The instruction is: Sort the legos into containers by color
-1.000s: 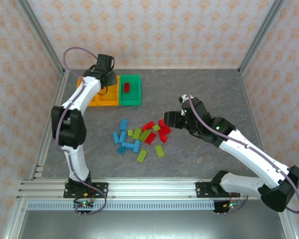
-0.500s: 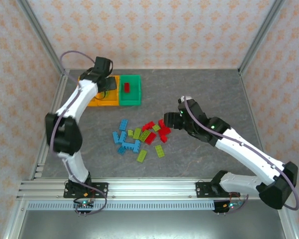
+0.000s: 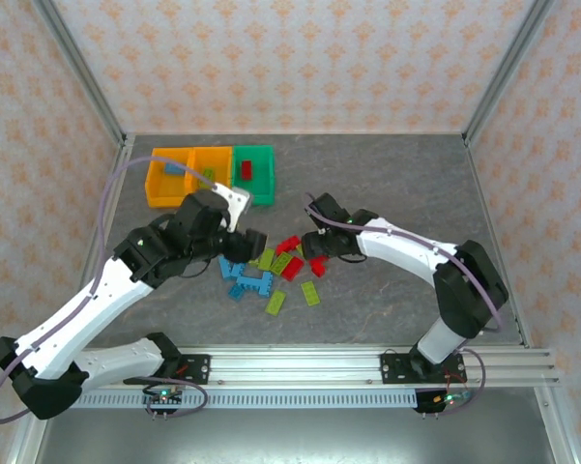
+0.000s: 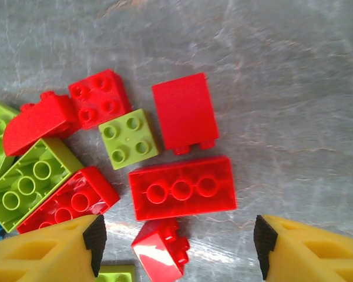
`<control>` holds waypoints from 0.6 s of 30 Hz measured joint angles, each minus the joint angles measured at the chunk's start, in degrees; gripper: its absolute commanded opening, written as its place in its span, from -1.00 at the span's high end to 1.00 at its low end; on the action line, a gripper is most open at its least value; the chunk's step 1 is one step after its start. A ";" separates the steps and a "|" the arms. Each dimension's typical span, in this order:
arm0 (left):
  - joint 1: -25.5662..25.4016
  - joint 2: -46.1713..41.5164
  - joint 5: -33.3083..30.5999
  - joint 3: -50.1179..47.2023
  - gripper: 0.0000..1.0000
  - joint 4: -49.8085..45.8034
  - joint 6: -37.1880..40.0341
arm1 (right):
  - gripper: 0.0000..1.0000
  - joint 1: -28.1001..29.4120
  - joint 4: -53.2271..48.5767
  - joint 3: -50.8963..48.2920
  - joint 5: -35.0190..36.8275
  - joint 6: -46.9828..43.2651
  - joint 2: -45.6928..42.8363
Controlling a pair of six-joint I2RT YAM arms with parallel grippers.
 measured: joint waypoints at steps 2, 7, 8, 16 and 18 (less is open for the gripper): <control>-0.04 -1.73 -0.35 -1.99 -0.74 -2.93 1.33 | -0.37 0.50 -0.04 -0.22 -1.33 -1.09 0.61; -0.04 -6.58 -4.37 -5.66 -0.85 -5.09 3.30 | -0.21 2.49 0.09 -0.83 -2.73 -2.49 4.15; -0.02 -7.13 -5.05 -6.27 -0.85 -5.09 3.56 | -0.18 2.78 0.04 -1.14 -2.69 -2.47 4.76; -0.02 -7.37 -9.75 -10.82 -0.90 -5.27 4.02 | 0.42 3.67 -0.11 -2.21 -2.01 -2.47 6.91; -0.02 -7.54 -10.82 -10.82 -0.90 -5.53 4.00 | 0.56 3.67 -0.09 -2.23 -1.44 -2.01 6.88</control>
